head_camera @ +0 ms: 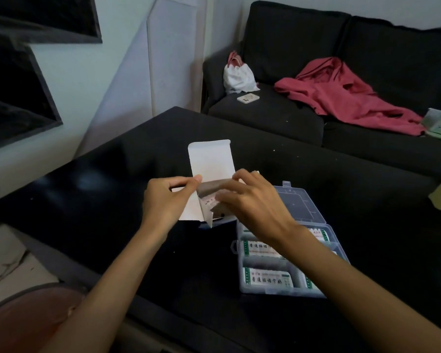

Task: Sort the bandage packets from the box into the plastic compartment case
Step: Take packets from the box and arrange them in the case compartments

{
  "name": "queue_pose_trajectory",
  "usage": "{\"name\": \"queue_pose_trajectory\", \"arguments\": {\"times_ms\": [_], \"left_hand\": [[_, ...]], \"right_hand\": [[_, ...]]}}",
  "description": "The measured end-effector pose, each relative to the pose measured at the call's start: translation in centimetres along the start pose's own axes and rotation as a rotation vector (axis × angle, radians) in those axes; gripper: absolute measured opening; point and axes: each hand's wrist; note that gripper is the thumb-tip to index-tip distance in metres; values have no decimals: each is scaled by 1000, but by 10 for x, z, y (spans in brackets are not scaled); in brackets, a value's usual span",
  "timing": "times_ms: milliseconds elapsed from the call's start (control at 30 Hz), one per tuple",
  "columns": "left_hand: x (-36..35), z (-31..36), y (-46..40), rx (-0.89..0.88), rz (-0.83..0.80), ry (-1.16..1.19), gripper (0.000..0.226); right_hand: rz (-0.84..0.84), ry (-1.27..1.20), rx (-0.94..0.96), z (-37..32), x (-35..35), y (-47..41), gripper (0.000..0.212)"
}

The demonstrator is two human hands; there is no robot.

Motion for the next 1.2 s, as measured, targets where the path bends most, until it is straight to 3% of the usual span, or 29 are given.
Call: {"name": "queue_pose_trajectory", "arguments": {"times_ms": [100, 200, 267, 433, 600, 867, 1067, 1200], "left_hand": [[-1, 0, -1, 46, -15, 19, 13], [0, 4, 1, 92, -43, 41, 17], [0, 9, 3, 116, -67, 66, 32], [1, 15, 3, 189, -158, 83, 76], [-2, 10, 2, 146, -189, 81, 46], [-14, -1, -6, 117, -38, 121, 37], [-18, 6, -7, 175, 4, 115, 46], [-15, 8, -7, 183, -65, 157, 22]], "right_hand": [[-7, -28, -28, 6, -5, 4, 44], [-6, -40, -41, 7, -2, -5, 37], [-50, -105, -66, 5, 5, -19, 26], [-185, -283, -251, 18, -1, -46, 26], [-232, -454, -365, 21, 2, -57, 24], [-123, -601, -473, 28, 8, -48, 22], [49, -1122, -709, 25, 12, -38, 20], [92, -1307, -806, 26, 14, -32, 24]]}}
Point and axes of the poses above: each hand's wrist, its own y-axis away from the middle knuckle, its own x-axis out of the back of the hand, z = x × y, and after that the axes turned 13 degrees about -y, right-handed
